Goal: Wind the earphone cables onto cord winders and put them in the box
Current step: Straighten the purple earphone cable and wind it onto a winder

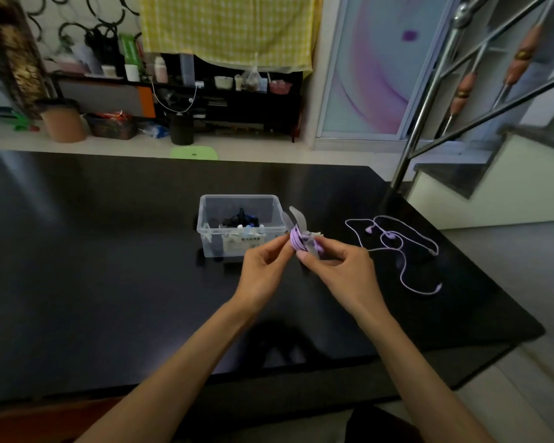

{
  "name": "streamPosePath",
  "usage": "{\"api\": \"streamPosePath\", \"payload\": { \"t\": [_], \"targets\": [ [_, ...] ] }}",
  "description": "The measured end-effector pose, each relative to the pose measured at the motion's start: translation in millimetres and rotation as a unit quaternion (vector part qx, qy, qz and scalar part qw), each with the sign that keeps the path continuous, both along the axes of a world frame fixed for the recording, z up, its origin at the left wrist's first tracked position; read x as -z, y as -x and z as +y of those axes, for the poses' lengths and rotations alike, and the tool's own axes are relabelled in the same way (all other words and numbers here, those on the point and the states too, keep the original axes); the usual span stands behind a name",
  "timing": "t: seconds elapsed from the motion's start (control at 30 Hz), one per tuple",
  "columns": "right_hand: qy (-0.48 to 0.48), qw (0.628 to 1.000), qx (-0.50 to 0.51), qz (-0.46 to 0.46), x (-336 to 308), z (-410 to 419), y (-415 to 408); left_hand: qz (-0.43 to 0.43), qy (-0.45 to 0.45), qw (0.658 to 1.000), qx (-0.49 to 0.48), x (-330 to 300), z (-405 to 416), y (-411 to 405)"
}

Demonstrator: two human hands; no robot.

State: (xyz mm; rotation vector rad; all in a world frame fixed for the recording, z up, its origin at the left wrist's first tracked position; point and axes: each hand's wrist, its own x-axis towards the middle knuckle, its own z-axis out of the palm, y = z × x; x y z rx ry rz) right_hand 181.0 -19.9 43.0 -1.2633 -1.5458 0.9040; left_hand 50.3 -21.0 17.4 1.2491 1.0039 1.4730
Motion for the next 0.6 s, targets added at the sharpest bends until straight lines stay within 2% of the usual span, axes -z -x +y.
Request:
{"api": "streamPosePath", "payload": {
  "t": [0.13, 0.23, 0.3, 0.37, 0.43, 0.5, 0.6],
  "targets": [
    [-0.042, 0.994, -0.039, -0.097, -18, 33, 2, 0.093, 0.069, 0.991, 0.062, -19, 23, 41],
    [-0.074, 0.975, -0.098, -0.182, -44, 71, 10, 0.109, 0.105, 0.988, 0.008, -47, 54, 83],
    [-0.08, 0.951, -0.158, -0.254, -60, 98, 22, 0.21, 0.091, 0.974, -0.005, -63, 73, 104],
    [-0.075, 0.915, -0.217, -0.332, -69, 126, 39, 0.365, 0.076, 0.927, 0.034, -73, 91, 117],
    [-0.061, 0.864, -0.263, -0.425, -70, 150, 54, 0.476, 0.098, 0.87, 0.081, -76, 110, 122],
    [-0.023, 0.816, -0.295, -0.496, -65, 166, 65, 0.517, 0.153, 0.832, 0.132, -72, 124, 123],
    [0.008, 0.774, -0.308, -0.554, -52, 182, 77, 0.564, 0.175, 0.793, 0.148, -57, 140, 123]
  ]
}}
